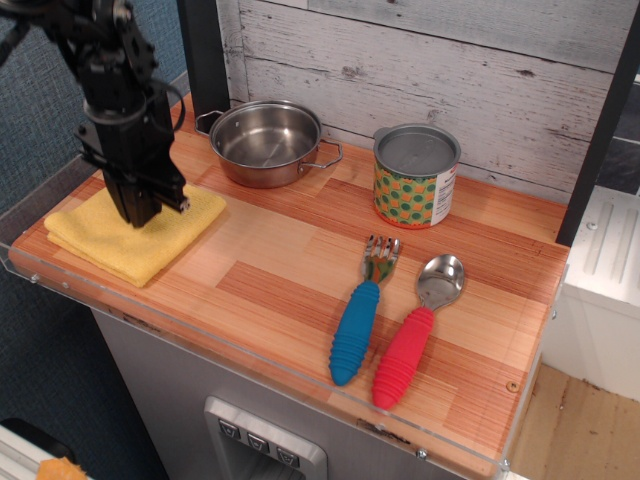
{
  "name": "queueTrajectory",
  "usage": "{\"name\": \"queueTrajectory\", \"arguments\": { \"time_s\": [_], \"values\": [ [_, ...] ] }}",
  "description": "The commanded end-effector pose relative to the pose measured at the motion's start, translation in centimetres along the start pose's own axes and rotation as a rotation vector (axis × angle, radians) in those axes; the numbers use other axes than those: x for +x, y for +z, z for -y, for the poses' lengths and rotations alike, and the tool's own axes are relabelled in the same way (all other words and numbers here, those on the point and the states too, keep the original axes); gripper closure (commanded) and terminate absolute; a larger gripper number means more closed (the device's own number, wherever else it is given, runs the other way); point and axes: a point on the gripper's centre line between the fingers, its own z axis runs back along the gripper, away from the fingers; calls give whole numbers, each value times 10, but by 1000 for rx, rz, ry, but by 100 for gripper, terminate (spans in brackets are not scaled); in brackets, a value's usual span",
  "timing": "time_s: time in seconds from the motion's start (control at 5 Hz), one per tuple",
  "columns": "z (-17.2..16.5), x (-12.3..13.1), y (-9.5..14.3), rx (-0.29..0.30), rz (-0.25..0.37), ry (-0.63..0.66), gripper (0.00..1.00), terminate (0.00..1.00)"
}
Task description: Move the yellow cloth to the left of the blue fork
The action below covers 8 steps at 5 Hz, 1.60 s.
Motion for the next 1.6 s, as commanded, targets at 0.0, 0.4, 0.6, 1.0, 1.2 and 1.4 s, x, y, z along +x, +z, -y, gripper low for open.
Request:
{"name": "queueTrajectory", "arguments": {
  "time_s": [0.0, 0.4, 0.6, 1.0, 1.2, 1.4],
  "values": [
    [-2, -2, -2, 1, 22, 31, 100, 0],
    [18, -3, -2, -60, 9, 58, 100, 0],
    [28, -2, 1, -81, 16, 69, 100, 0],
    [53, 2, 5, -122, 35, 58, 100, 0],
    [66, 6, 7, -131, 40, 58, 100, 0],
    [80, 9, 8, -131, 50, 36, 100, 0]
  ]
}}
